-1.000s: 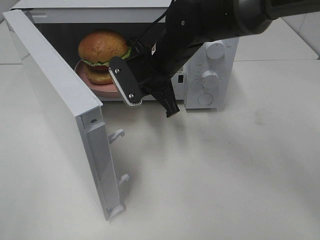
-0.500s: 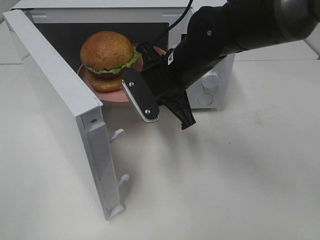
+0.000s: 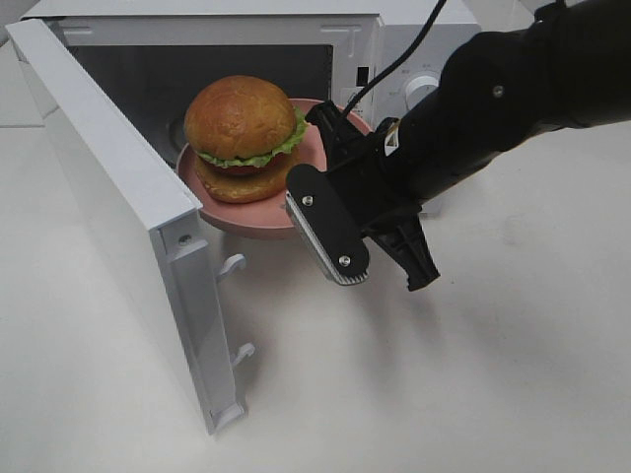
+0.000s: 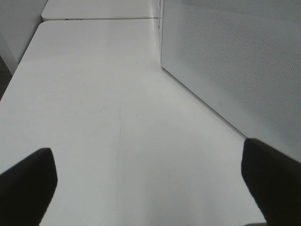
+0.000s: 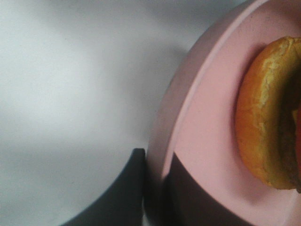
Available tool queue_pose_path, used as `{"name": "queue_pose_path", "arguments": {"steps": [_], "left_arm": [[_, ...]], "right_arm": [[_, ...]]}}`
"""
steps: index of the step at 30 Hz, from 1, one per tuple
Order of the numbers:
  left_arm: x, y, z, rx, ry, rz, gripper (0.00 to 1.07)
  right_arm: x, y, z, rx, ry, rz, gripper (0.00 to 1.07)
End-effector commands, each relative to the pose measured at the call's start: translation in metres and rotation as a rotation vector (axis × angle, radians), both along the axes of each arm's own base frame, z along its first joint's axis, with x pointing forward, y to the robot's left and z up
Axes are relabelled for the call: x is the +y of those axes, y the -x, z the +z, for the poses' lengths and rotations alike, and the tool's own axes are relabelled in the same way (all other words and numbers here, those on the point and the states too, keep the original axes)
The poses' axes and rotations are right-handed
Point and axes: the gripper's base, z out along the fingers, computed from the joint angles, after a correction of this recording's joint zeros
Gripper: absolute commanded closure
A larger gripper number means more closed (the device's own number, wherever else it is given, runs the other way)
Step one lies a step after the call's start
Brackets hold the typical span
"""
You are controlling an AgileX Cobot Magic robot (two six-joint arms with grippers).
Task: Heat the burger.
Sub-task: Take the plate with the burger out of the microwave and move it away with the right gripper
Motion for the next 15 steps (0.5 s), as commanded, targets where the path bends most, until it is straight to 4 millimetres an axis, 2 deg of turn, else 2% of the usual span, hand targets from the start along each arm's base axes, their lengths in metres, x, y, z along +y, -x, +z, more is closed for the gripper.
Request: {"name": "queue_pose_path", "arguments": {"steps": [1,3,6,15], "left_arm": [[0.000,0.002,0.000,-0.030,0.011,0.002,0.06],[0.000,0.002,0.000,-0.030,0.011,0.002,0.06],[0.000,0.002,0.000,-0.030,0.011,0.002,0.06],[0.000,0.002,0.000,-0.030,0.011,0.002,0.06]], "right_arm": [[-0.004,0.000,0.017,-0.088,-0.065,-0.018,1.07],[-0.013,0.013,0.017,-0.079,-0.059,-0.017,1.07],[-0.015,0.016,0.017,-0.078,-0.057,-0.017,1.07],[-0.037,0.046,0.017,-0.062,-0.048,-0.019,1.07]]}}
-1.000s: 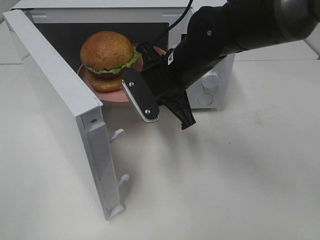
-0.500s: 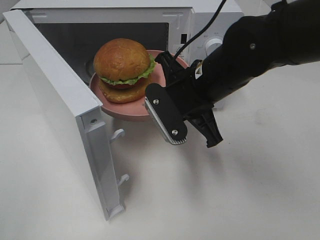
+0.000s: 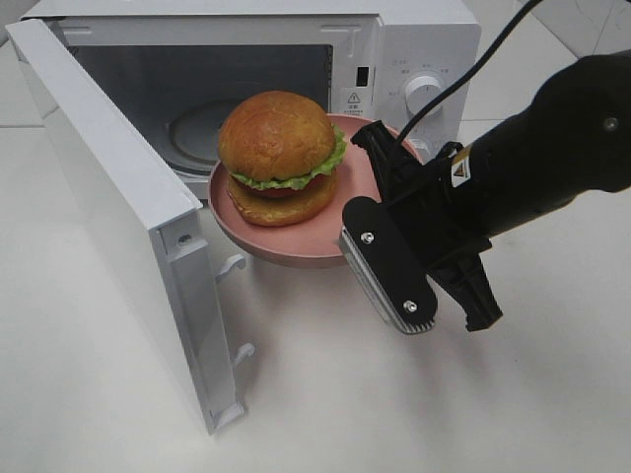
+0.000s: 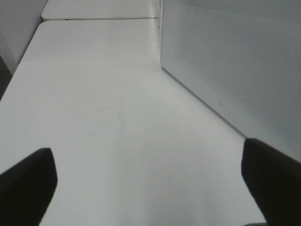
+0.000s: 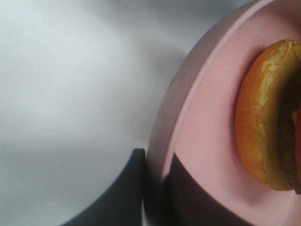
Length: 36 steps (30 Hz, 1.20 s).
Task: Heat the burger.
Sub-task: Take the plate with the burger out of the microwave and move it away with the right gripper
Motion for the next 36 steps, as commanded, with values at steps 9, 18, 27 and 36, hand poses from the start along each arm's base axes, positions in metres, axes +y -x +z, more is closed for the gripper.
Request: {"name": "queue_pose_path", "arguments": {"steps": [9,18,27,36], "left_arm": [[0.000,0.002,0.000,-0.030,0.011,0.002,0.06],[0.000,0.002,0.000,-0.030,0.011,0.002,0.06],[0.000,0.002,0.000,-0.030,0.011,0.002,0.06],[0.000,0.002,0.000,-0.030,0.011,0.002,0.06]], "right_arm": [[-0.024,0.029,0.014,-0.074,-0.063,-0.021,1.07],[-0.038,0.049,0.014,-0.054,-0.072,-0.041,1.07],[-0.054,0.072,0.017,-0.058,-0.079,-0.039,1.07],[-0.072,0.097,0.019,-0.038,-0.087,-0.049,1.06]]}}
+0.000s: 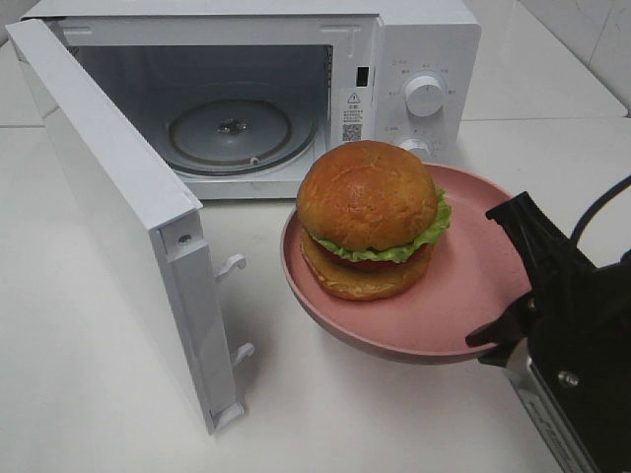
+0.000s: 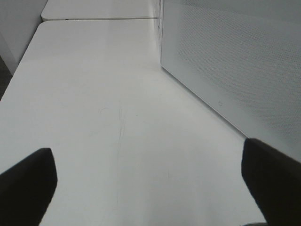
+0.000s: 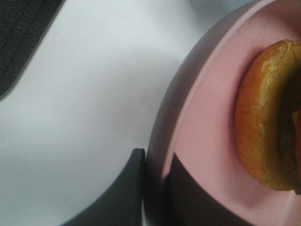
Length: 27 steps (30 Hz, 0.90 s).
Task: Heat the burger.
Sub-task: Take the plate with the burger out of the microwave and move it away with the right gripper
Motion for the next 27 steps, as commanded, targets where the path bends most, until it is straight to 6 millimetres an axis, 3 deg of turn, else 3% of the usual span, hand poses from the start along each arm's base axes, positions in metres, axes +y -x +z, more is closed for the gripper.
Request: {"name": "queue_pose_path", "arguments": {"steps": [1,11,17,27], "left_arm": [[0.000,0.002,0.000,-0.030,0.011,0.002,0.06],[0.000,0.002,0.000,-0.030,0.011,0.002,0.06],[0.000,0.002,0.000,-0.030,0.011,0.002,0.06],[0.000,0.002,0.000,-0.030,0.011,0.002,0.06]], "right_arm": [[-0.002,0.002,0.010,-0.056,-0.059,-0.025,1.06],[-0.022,0.027,0.012,-0.044,-0.057,-0.046,1.06],[-0.031,0.032,0.013,-0.047,-0.024,-0.091,1.05],[-0.052,0.028,0.012,-0.034,0.011,-0.442,1.05]]}}
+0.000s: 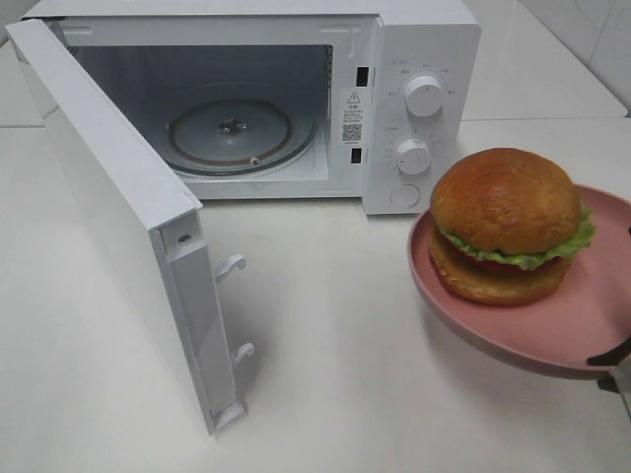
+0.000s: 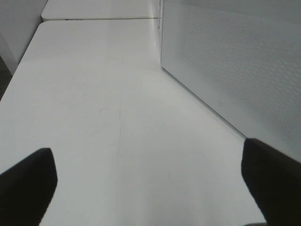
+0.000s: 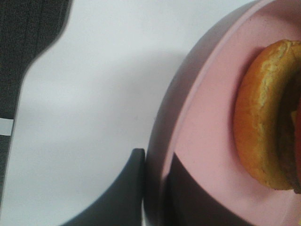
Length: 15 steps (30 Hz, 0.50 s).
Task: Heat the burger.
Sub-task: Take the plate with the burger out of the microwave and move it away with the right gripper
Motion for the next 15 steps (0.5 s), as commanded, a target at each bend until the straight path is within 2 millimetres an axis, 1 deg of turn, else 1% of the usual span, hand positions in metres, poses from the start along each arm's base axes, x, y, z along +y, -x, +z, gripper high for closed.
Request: {"name": "queue_pose_path", "arguments": {"steps": [1,3,5,8,10,13,15], "left_arm": [[0.000,0.002,0.000,-0.030,0.011,0.002,0.06],[0.000,0.002,0.000,-0.030,0.011,0.002,0.06],[0.000,0.002,0.000,-0.030,0.011,0.002,0.06],[0.000,0.002,0.000,-0.030,0.011,0.002,0.06],[0.000,0.002,0.000,-0.030,0.011,0.002,0.06],[0.000,0.002,0.000,-0.030,0.011,0.002,0.06],[0.000,0.002,0.000,-0.030,0.011,0.002,0.06]], "right_arm": [[-0.003,-0.005,0.006,-0.072,-0.025,-0.065,1.05],[-0.004,-0.005,0.006,-0.074,-0.025,-0.097,1.05],[-0.010,-0.007,0.007,-0.089,-0.037,-0.228,1.05],[-0.011,-0.008,0.007,-0.091,-0.044,-0.261,1.05],[-0.016,-0.008,0.008,-0.096,-0.069,-0.384,1.05],[-0.017,-0.009,0.008,-0.099,-0.071,-0.413,1.05],[-0.023,-0.010,0.009,-0.122,-0.081,-0.528,1.05]]}}
